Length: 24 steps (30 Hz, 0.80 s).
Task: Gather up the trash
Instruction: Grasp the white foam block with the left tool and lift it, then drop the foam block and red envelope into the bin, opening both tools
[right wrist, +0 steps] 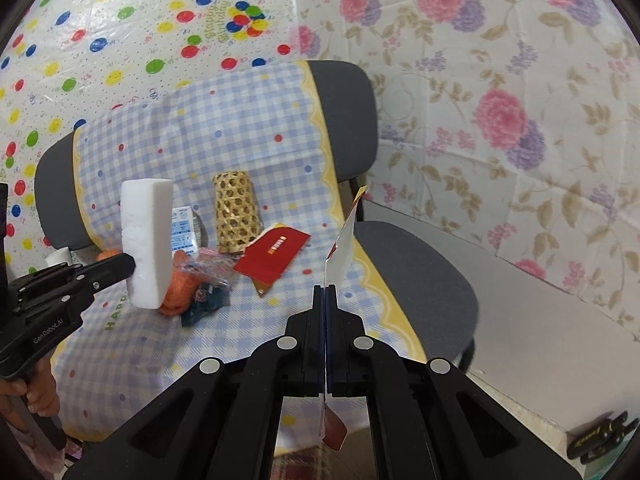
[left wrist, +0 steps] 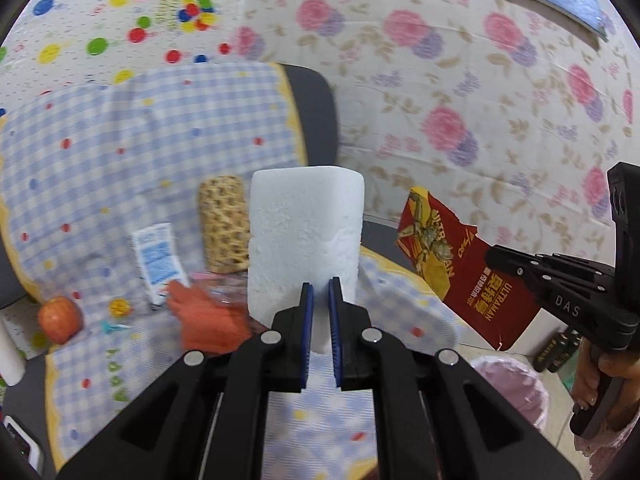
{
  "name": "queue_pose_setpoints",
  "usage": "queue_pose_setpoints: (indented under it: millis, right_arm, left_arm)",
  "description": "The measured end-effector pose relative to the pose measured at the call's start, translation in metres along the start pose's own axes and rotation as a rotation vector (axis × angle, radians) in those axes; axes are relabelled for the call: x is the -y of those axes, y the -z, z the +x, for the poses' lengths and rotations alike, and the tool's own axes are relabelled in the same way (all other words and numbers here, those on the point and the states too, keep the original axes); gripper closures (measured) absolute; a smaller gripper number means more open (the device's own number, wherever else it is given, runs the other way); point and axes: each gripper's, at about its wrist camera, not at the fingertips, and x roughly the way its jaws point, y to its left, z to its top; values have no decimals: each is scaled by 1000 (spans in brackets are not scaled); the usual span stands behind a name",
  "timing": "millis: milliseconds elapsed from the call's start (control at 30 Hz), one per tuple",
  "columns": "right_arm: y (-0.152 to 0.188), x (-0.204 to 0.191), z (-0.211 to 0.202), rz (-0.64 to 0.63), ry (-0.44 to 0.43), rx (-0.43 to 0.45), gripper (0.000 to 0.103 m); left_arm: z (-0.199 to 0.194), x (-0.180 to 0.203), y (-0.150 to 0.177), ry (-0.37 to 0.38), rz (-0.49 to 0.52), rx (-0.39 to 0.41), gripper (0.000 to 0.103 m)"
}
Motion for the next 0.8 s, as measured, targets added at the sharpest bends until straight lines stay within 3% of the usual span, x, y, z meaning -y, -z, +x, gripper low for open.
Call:
queue_pose_setpoints:
  millis: [500, 800]
  right_arm:
    - [63, 72, -98, 90, 244, 16, 102]
    - [103, 106, -129, 171, 334, -15, 102]
  left_arm:
    - [12, 127, 33, 289, 169, -47, 97]
    - [31, 191, 55, 424, 258, -121, 97]
